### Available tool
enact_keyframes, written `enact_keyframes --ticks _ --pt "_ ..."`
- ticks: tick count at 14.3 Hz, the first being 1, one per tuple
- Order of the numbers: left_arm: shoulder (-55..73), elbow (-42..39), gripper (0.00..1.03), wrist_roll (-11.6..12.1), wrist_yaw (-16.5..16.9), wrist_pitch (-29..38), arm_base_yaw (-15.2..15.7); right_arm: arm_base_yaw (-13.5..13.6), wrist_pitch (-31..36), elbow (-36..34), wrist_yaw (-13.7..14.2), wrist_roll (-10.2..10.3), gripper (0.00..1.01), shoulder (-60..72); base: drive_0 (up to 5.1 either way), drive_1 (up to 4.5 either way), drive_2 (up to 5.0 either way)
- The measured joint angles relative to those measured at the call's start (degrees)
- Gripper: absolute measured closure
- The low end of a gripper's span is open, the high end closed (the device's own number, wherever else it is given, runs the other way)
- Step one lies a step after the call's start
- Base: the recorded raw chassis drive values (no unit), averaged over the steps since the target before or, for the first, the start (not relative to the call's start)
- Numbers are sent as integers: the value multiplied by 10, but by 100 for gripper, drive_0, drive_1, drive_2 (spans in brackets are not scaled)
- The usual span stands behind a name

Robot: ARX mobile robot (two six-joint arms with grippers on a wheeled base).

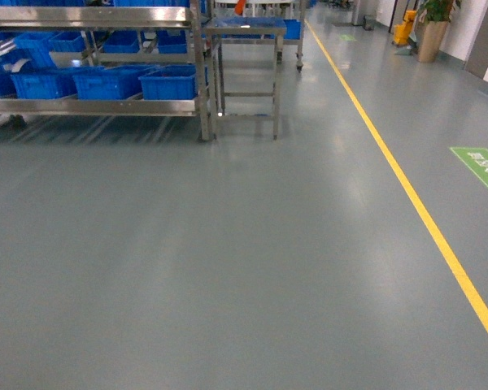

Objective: Sort blue parts and orange caps into right shelf containers

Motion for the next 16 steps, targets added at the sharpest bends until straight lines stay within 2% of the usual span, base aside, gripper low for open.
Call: enact_keyframes --ticks 16 --pt "0 0 60 0 1 2 0 0 -2 0 0 0 56 0 1 433 -431"
